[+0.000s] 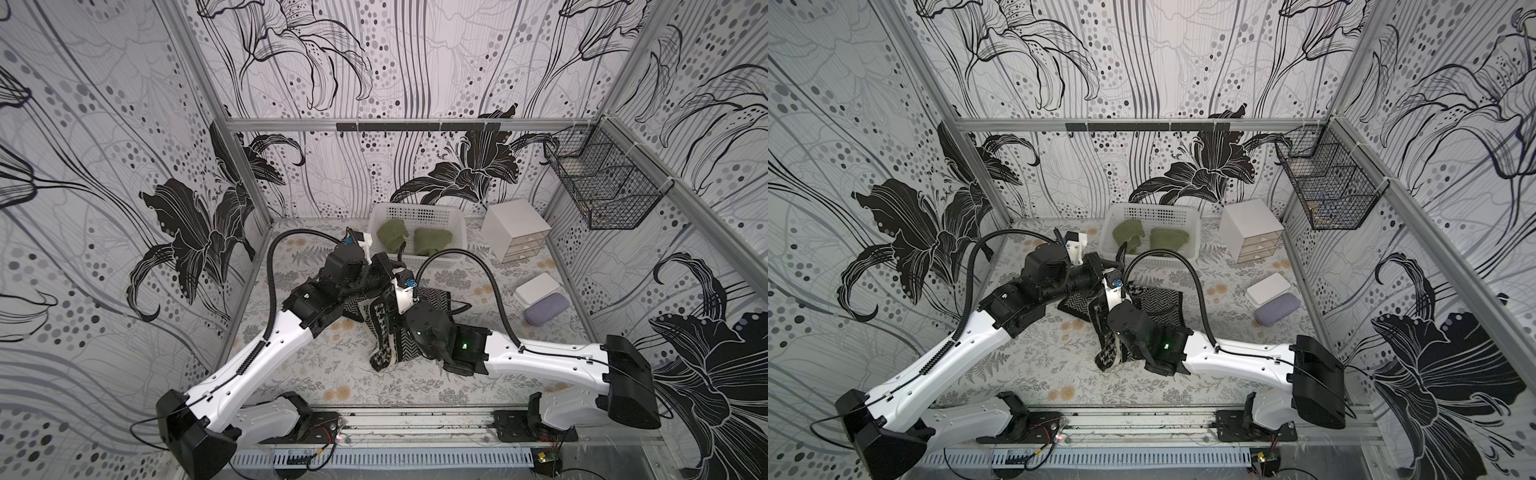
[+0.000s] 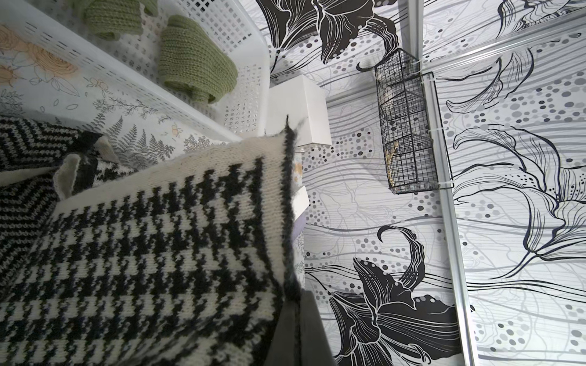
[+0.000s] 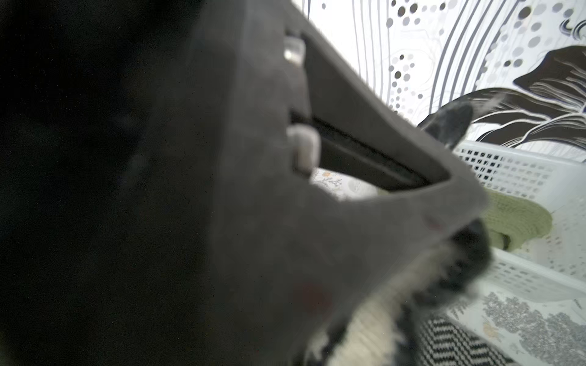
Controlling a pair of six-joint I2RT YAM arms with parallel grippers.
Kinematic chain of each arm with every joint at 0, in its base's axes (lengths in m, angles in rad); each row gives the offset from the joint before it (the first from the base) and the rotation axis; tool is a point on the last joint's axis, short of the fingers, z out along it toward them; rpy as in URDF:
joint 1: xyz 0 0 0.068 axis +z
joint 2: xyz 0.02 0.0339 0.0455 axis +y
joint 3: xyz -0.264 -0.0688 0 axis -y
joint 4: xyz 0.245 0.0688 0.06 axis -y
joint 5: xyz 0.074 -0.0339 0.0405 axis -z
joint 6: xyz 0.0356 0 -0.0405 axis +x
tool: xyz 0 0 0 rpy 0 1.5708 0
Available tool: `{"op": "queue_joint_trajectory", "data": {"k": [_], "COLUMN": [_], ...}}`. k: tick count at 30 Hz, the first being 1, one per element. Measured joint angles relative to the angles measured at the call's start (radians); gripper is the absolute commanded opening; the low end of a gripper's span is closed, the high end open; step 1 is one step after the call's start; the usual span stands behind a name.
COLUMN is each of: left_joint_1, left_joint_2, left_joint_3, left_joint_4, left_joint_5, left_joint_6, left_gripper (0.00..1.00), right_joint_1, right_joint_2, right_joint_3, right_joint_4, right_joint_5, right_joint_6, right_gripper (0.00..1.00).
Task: Roll up the scarf and place it into the basket
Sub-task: Flatten out the scarf at the center of the board.
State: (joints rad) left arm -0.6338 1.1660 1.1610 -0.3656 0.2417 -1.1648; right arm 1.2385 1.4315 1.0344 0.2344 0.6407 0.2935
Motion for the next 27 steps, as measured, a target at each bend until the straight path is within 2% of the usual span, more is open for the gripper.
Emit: {"op": "queue_joint_trajectory", "data": {"k": [3, 4, 7, 11, 14, 16, 19, 22, 27], "left_joint_1": [0.000, 0.004, 0.048, 0.219, 0.365, 0.428, 0.444, 0.442, 0.443], "left_joint_2": [-0.001, -0.002, -0.006, -0.037, -0.055, -0.040, 0.034, 0.115, 0.201], "left_joint_3": [0.015, 0.024, 0.061, 0.077, 0.076, 0.076, 0.053, -0.028, -0.156], "left_joint_4": [-0.014, -0.022, -0.054, -0.072, -0.111, -0.129, -0.141, -0.144, -0.169], "left_joint_5": [-0.002, -0.004, 0.018, 0.070, 0.112, 0.140, 0.200, 0.245, 0.267], "left_joint_6": [0.012, 0.022, 0.065, 0.145, 0.198, 0.229, 0.266, 0.283, 0.287], "left_gripper": [0.00, 0.08, 0.99, 0.99, 0.99, 0.99, 0.99, 0.99, 0.99], "right_joint_1": [0.000, 0.000, 0.000, 0.000, 0.000, 0.000, 0.000, 0.000, 0.000], "right_joint_2": [-0.016, -0.031, -0.120, -0.281, -0.354, -0.392, -0.451, -0.506, -0.570], "right_joint_3": [0.000, 0.000, 0.000, 0.063, 0.197, 0.292, 0.386, 0.426, 0.431], "right_joint_4": [-0.016, -0.039, -0.161, -0.478, -0.740, -0.885, -1.032, -1.127, -1.169], "right_joint_5": [0.021, 0.025, 0.047, 0.143, 0.267, 0.348, 0.437, 0.504, 0.600], "right_joint_6": [-0.007, -0.007, -0.003, 0.039, 0.092, 0.112, 0.114, 0.114, 0.077], "right_gripper": [0.00, 0.00, 0.00, 0.00, 0.00, 0.00, 0.00, 0.00, 0.00]}}
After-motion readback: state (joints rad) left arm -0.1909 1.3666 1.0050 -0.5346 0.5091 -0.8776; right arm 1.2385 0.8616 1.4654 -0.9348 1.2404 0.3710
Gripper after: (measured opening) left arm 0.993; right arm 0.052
